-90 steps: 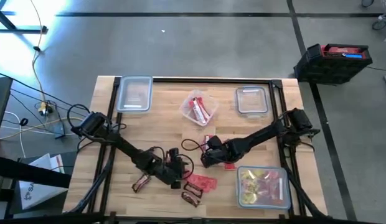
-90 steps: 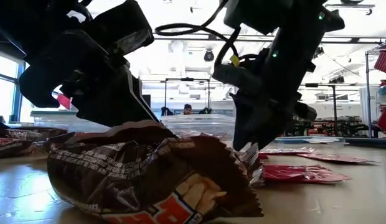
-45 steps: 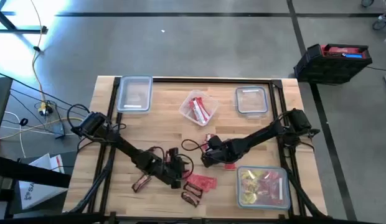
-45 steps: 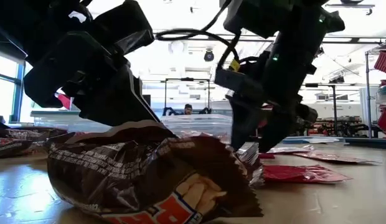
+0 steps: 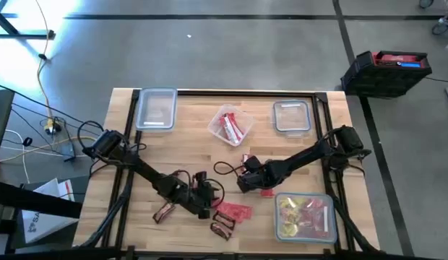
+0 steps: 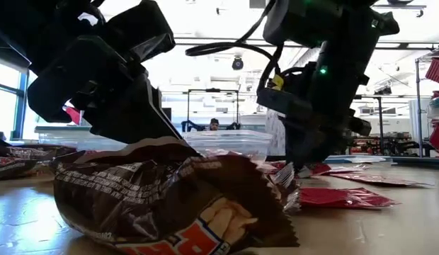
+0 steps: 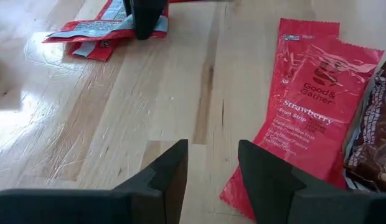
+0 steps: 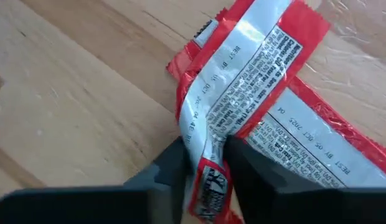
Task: Sort candy
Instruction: Put the strawberry red into the upper middle transparent bin
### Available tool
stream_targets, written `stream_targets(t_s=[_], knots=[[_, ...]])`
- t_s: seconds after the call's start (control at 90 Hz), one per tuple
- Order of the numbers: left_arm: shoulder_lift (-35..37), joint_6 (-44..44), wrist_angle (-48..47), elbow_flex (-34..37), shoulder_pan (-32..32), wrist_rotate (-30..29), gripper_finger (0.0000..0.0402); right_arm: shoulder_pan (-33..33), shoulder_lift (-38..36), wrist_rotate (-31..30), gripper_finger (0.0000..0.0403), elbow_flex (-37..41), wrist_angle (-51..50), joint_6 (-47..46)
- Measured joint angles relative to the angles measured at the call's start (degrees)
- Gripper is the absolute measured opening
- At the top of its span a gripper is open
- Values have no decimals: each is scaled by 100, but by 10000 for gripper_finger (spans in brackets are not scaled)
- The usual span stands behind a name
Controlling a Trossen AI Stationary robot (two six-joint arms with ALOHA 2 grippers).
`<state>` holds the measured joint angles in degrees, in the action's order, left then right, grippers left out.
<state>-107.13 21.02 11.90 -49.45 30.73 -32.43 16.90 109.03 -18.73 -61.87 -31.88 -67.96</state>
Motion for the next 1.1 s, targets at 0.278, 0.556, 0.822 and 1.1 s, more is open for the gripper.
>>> stream_targets(t_s=[0.278,0.556,0.822,1.1], knots=[[0,-2,1,0,0,3,126,-361,-648,443,13,-649,-531,1076],[0,9,0,0,-1,2,126,-1089,-848,79,1,-1481,-455,2988],[0,7,-1,0,-1,3,126,-2134,-725,-225,1,-1266,852,5218],[0,-4,-27,-7,-1,-15,126,-2806,-85,124,22,-1027,1426,5751]])
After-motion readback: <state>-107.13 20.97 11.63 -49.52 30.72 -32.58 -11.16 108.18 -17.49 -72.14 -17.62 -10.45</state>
